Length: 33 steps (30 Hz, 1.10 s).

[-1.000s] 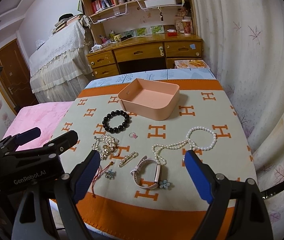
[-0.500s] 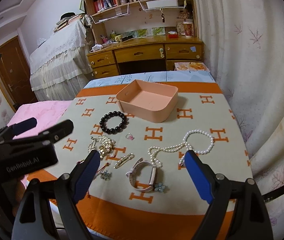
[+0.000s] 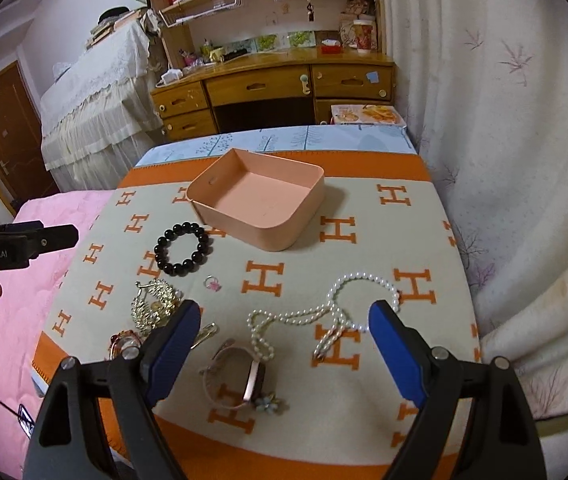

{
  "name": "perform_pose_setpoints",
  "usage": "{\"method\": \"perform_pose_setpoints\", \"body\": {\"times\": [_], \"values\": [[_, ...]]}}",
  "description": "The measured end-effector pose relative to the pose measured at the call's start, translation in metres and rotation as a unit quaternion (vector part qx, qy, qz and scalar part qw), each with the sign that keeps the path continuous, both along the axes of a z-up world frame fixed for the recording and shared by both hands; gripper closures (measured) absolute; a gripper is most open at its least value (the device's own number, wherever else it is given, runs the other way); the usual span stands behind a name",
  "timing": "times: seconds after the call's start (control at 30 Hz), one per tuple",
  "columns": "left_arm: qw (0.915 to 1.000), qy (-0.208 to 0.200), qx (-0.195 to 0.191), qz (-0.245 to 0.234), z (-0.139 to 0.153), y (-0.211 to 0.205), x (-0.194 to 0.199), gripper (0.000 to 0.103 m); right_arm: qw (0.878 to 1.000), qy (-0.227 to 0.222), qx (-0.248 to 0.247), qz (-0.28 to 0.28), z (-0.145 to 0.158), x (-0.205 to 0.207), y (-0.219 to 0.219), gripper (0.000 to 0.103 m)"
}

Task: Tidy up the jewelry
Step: 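Grasp the black bead bracelet with the left tool while the right tool grasps the pearl necklace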

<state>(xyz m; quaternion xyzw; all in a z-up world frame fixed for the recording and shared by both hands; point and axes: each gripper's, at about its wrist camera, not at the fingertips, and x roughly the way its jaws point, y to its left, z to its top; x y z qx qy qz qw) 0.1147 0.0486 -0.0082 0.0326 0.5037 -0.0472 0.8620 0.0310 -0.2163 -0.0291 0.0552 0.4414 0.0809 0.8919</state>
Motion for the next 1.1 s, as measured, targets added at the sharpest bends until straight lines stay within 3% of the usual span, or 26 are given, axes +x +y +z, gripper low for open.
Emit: {"method": "perform_pose_setpoints", "body": {"times": [0.2, 0.27, 0.33, 0.4, 0.47, 0.7, 0.77, 0.93, 1.0, 1.1], "values": [[0.9991, 0.040, 0.012, -0.004, -0.028, 0.008, 0.043, 0.001, 0.997, 0.072, 0.007, -0.021, -0.016, 0.057, -0.023, 0.023], [0.9981, 0.062, 0.005, -0.009, -0.044, 0.009, 0.058, 0.001, 0.994, 0.109, -0.002, -0.031, -0.033, 0.075, -0.034, 0.030], [0.9966, 0.080, 0.012, -0.011, -0.061, 0.008, 0.074, 0.001, 0.989, 0.145, -0.009, -0.039, -0.051, 0.086, -0.044, 0.045], [0.9952, 0.095, 0.019, -0.015, -0.077, 0.005, 0.085, 0.004, 0.981, 0.188, -0.008, -0.044, -0.074, 0.094, -0.054, 0.054], [0.9937, 0.108, 0.024, -0.021, -0.091, 0.001, 0.094, 0.006, 0.977, 0.208, -0.004, -0.038, -0.085, 0.094, -0.056, 0.058], [0.9900, 0.134, 0.031, -0.032, -0.126, -0.015, 0.118, 0.008, 0.976, 0.213, -0.028, 0.043, -0.094, 0.086, -0.032, 0.058], [0.9894, 0.138, 0.030, -0.034, -0.129, -0.017, 0.121, 0.009, 0.974, 0.209, -0.050, 0.064, -0.095, 0.085, -0.024, 0.063], [0.9882, 0.145, 0.033, -0.037, -0.138, -0.023, 0.128, 0.011, 0.969, 0.213, -0.082, 0.093, -0.101, 0.083, -0.016, 0.084], [0.9871, 0.152, 0.033, -0.039, -0.142, -0.023, 0.129, 0.023, 0.970, 0.204, -0.093, 0.096, -0.101, 0.082, -0.016, 0.090], [0.9866, 0.158, 0.015, -0.038, -0.146, -0.022, 0.131, 0.032, 0.972, 0.192, -0.091, 0.097, -0.097, 0.081, -0.019, 0.097]]}}
